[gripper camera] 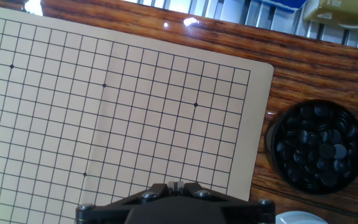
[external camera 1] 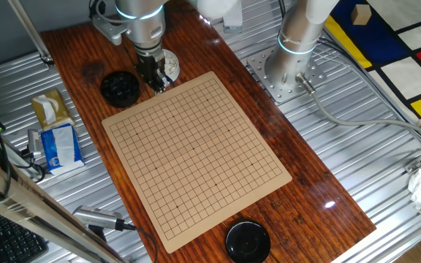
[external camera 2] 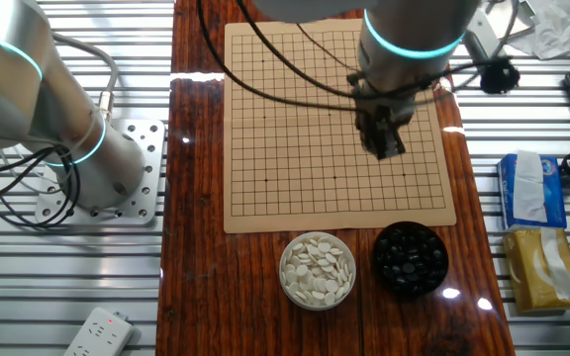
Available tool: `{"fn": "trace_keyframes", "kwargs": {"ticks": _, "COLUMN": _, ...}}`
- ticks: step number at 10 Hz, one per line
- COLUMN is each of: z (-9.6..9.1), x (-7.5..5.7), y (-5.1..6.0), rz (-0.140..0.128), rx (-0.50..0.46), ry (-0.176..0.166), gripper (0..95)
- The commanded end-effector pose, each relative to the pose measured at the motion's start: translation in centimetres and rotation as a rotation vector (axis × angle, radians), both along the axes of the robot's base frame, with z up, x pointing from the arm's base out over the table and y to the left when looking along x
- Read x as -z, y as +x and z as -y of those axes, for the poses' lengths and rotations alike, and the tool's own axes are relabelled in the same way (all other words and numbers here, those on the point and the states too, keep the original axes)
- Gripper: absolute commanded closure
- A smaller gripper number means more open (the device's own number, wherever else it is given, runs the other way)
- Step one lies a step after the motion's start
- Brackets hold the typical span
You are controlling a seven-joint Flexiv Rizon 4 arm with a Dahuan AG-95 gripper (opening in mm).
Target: Play the first move as black on the 3-4 point in the upper right corner of the Go board
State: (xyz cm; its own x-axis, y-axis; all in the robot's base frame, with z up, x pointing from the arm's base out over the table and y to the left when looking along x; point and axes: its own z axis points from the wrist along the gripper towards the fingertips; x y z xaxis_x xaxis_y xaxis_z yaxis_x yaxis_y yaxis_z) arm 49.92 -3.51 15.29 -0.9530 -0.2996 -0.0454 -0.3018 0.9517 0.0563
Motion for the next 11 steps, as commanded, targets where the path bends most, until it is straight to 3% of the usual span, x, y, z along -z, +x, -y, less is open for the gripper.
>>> {"fn": "trace_keyframes", "kwargs": {"ticks": 1, "z": 1.9, "x": 0.3, "y": 1.0, "rz": -0.012, "rx": -0.007, "ry": 0.015, "gripper": 95.0}}
{"fn": "trace_keyframes", "kwargs": {"ticks": 4, "z": 4.9, "x": 0.4, "y": 2.3, "rz": -0.021, "rx": -0.037, "ry": 0.019, "gripper": 95.0}}
{"fn": "trace_keyframes", "kwargs": {"ticks": 6, "z": 7.4, "x": 0.7, "y": 3.1, "rz": -0.022, "rx": -0.062, "ry": -0.037, "gripper": 95.0}}
{"fn": "trace_keyframes", "kwargs": {"ticks": 8, "z": 9.9, "x": 1.3, "y": 4.1, "rz": -0.021, "rx": -0.107, "ry": -0.063, "gripper": 95.0}}
{"fn": "trace_keyframes", "kwargs": {"ticks": 11, "z": 10.4, "x": 0.8, "y": 5.3, "rz": -0.042, "rx": -0.126, "ry": -0.076, "gripper": 95.0}}
